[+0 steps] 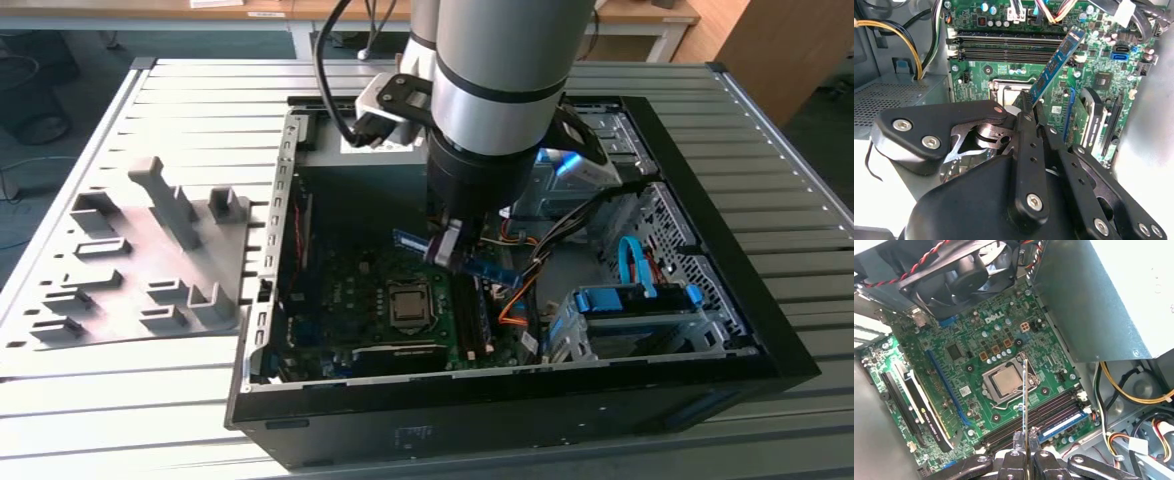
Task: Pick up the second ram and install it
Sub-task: 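Insert the second ram into the second slot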
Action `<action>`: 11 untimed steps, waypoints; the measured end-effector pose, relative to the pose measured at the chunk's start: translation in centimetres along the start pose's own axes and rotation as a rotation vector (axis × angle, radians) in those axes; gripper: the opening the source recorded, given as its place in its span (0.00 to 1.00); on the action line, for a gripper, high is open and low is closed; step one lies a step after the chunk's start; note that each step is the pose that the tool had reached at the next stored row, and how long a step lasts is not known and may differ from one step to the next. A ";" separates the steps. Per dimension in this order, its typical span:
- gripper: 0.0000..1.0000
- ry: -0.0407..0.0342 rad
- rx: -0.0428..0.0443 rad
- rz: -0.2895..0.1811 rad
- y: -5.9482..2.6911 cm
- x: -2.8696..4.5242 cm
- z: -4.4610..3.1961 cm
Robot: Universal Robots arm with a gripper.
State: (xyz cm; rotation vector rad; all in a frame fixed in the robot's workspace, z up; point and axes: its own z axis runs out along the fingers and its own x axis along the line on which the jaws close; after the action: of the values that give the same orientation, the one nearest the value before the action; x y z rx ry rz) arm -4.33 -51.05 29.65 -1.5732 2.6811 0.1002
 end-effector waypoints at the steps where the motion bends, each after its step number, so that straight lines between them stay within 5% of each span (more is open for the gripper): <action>1: 0.14 -0.0002 0.0003 0.005 0.00 0.00 0.00; 11: 0.14 -0.0037 0.0057 0.095 0.00 0.00 0.01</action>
State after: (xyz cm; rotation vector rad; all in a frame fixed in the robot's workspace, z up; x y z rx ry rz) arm -4.33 -51.05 29.64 -1.4422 2.7506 0.0975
